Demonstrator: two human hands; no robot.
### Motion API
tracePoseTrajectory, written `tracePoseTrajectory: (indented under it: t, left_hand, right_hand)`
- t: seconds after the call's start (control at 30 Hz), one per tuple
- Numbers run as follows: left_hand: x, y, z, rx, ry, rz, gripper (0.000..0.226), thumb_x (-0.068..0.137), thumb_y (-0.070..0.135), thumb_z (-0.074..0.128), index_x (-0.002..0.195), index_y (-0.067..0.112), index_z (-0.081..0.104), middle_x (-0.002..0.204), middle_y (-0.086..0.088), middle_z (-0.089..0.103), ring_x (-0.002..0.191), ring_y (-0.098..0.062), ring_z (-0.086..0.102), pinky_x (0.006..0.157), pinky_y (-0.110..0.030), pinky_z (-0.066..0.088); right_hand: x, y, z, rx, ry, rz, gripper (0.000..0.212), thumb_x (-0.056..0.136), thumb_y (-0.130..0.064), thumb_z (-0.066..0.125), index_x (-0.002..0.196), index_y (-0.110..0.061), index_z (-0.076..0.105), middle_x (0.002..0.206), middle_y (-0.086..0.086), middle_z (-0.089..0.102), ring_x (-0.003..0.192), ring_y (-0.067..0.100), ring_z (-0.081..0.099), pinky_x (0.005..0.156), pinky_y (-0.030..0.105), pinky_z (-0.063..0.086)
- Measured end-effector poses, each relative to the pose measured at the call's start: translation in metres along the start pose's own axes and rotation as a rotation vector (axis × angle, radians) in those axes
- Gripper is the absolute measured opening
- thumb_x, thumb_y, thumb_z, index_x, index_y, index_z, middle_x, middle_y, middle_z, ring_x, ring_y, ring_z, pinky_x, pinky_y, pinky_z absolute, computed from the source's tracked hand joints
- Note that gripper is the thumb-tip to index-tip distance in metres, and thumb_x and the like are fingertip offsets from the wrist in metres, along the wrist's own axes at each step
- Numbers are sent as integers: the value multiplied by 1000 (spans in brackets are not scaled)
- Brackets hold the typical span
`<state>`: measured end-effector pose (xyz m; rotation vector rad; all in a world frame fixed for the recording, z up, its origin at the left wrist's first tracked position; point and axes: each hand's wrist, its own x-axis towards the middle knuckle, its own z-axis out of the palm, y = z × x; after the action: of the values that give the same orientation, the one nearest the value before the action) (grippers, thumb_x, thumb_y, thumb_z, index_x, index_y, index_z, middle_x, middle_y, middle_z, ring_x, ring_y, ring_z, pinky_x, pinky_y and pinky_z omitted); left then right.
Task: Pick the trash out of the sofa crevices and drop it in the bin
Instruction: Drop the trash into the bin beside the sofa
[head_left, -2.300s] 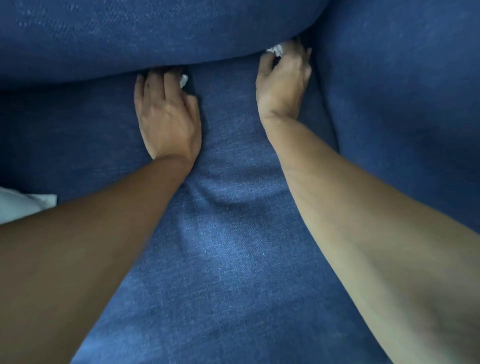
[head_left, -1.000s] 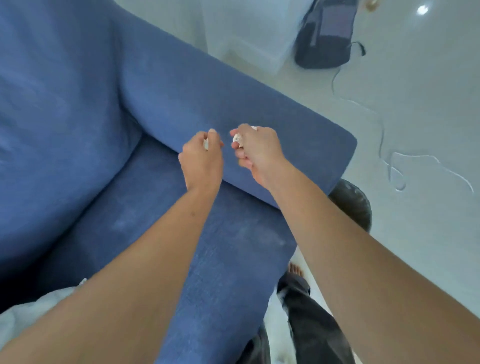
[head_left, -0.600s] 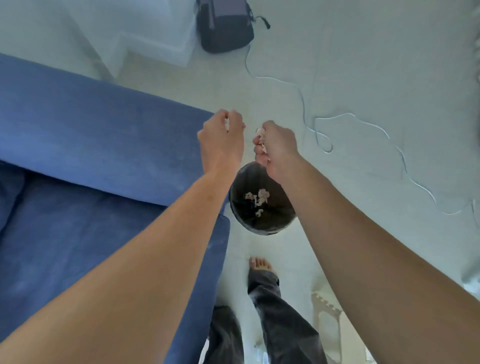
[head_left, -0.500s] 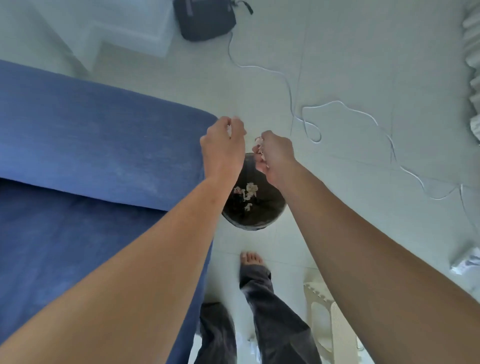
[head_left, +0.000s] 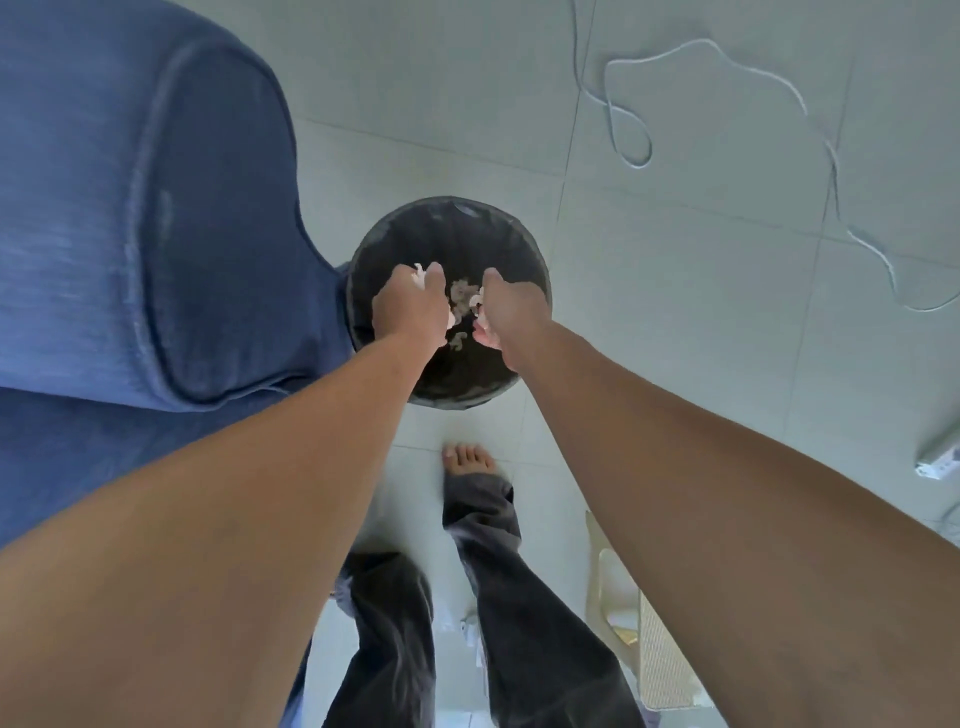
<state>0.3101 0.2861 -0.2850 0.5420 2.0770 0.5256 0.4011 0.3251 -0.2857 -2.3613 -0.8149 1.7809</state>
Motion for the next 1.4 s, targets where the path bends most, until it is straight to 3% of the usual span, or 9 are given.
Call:
tracePoseTrajectory:
  t: [0.1,0.2,0.4,0.7,0.93,1.07,1.17,1.3,1.4]
  left_hand:
    - [15,-6,8,-24,-30,-106,51,101,44,34,133,7,48,130,-17,56,112,-35,57,94,-47,53]
    - [22,-6,8,-39,-41,-180,63,100,55,25,138,10,47,136,-14,53,121,-34,51,105,-49,43]
    - [23,3,0,-54,-84,-270,76,96,66,20,134,8,52,138,-12,52,123,-31,49,109,-45,37]
    - [6,40,-21,81,-77,-155,78,96,66,18,131,7,55,135,-13,56,121,-31,51,108,-42,37]
    - [-38,84,-70,114,-30,-38,77,96,65,17,131,8,54,130,-15,56,105,-28,50,88,-36,34]
    - [-79,113,-119,18,12,12,79,95,66,24,127,1,57,130,-20,58,121,-37,54,105,-46,40]
    - [-117,129,-162,-59,34,49,76,96,64,28,129,0,54,136,-17,55,126,-35,49,109,-44,39]
    - [-174,135,-231,-45,161,85,74,97,62,23,114,1,62,114,-18,65,109,-37,57,88,-42,43]
    - [-216,119,-285,-51,245,83,68,98,62,20,82,13,64,69,-1,53,70,-22,51,70,-34,36]
  right_hand:
    - [17,2,5,-87,-4,-11,48,97,-46,40,128,-11,51,119,9,58,101,25,57,98,40,51]
    - [23,1,10,-111,-19,-14,53,97,-48,37,136,-13,45,136,9,52,117,29,52,105,45,47]
    - [23,-8,7,-117,-46,-5,53,96,-47,39,135,-12,45,134,10,52,109,27,51,104,46,47]
    - [-11,-37,-8,-152,-76,-33,55,97,-44,34,140,-10,39,141,11,47,123,30,46,107,48,43]
    - [-83,-80,-33,-239,-116,-179,51,98,-39,32,134,-6,45,139,17,49,125,35,48,109,48,42]
    - [-151,-113,-44,-261,-88,-276,46,97,-37,31,127,-7,49,135,16,51,123,33,47,110,46,39]
    - [-208,-134,-47,-318,-92,-388,48,99,-35,31,130,-2,47,138,19,49,126,35,46,112,46,37]
    - [-286,-150,-41,-424,-93,-540,53,98,-39,31,128,1,49,135,19,53,123,35,49,109,41,41]
    - [-340,-155,-22,-535,-120,-656,48,98,-37,32,118,0,56,127,19,58,114,35,54,97,36,44]
